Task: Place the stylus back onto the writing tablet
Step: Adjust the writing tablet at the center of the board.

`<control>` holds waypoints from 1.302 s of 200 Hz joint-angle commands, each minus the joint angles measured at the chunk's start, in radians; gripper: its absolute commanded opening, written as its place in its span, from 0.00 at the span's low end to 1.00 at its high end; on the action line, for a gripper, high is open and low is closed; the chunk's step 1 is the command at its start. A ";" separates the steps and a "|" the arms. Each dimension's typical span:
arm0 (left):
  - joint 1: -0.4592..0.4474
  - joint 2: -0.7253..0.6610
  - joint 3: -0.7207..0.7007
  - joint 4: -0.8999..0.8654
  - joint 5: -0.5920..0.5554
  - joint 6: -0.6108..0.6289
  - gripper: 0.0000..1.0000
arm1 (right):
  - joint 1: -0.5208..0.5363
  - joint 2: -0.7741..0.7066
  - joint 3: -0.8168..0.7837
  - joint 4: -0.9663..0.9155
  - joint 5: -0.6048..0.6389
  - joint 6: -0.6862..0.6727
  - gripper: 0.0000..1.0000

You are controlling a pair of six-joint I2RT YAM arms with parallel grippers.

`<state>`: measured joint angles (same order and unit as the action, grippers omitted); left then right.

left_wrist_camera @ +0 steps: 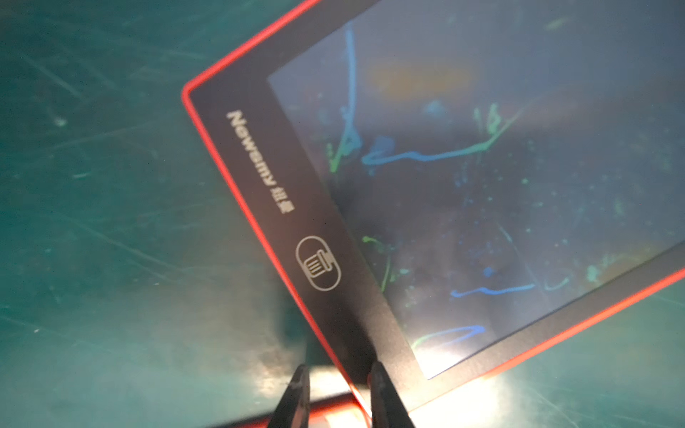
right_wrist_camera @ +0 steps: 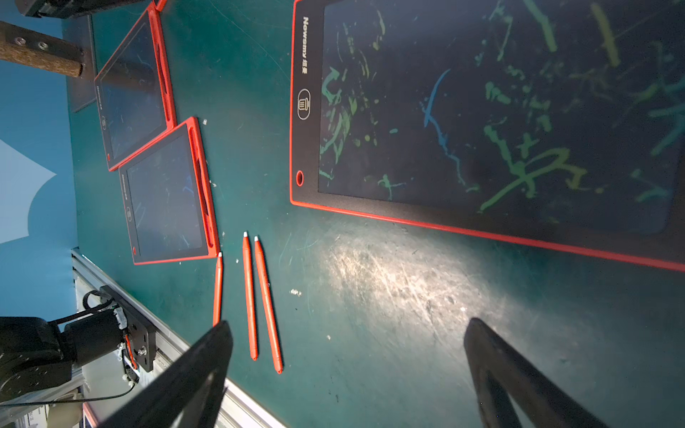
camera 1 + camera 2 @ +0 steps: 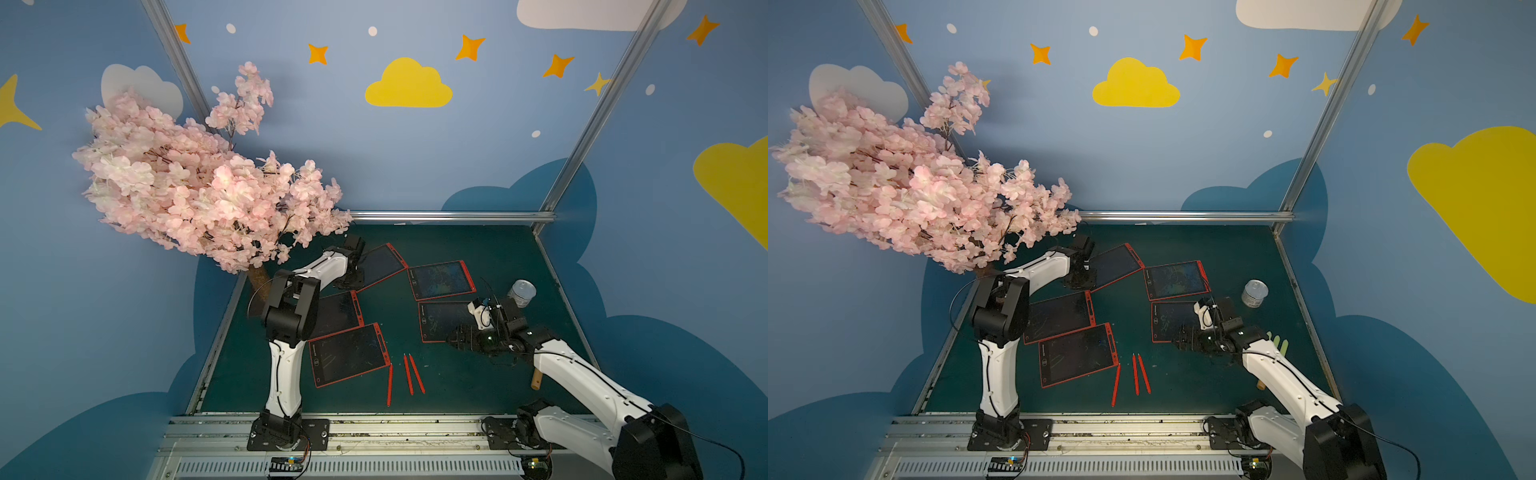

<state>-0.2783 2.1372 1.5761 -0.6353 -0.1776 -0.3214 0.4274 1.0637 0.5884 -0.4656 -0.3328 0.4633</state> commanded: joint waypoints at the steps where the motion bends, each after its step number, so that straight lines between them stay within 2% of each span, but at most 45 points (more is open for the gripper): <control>1: 0.060 0.013 -0.040 -0.126 -0.051 0.006 0.29 | 0.004 -0.010 -0.014 -0.020 0.014 -0.012 0.97; 42: 0.110 -0.021 -0.051 -0.127 -0.047 0.008 0.29 | 0.005 -0.013 -0.018 -0.022 0.020 -0.016 0.97; 94: 0.093 -0.115 -0.064 -0.104 0.002 -0.009 0.31 | 0.005 -0.005 -0.011 -0.013 0.012 -0.016 0.97; 124: 0.058 -0.182 -0.088 -0.094 0.021 -0.036 0.32 | 0.005 -0.017 -0.014 -0.016 0.011 -0.019 0.97; 161: -0.031 -0.240 -0.126 -0.032 0.111 -0.078 0.37 | 0.005 -0.040 -0.020 -0.011 -0.002 -0.012 0.97; 190: -0.125 -0.213 -0.079 -0.008 0.106 -0.101 0.38 | 0.005 -0.061 -0.019 -0.008 -0.006 0.007 0.97; 217: -0.176 -0.139 0.008 -0.003 0.117 -0.130 0.42 | 0.007 -0.075 -0.016 -0.008 -0.016 0.026 0.98; 260: -0.224 -0.003 0.143 0.026 0.128 -0.173 0.56 | 0.008 -0.097 0.006 -0.029 0.004 0.074 0.98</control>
<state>-0.4923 2.0655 1.6520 -0.6235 -0.0666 -0.4549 0.4297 0.9951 0.5808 -0.4767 -0.3401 0.5022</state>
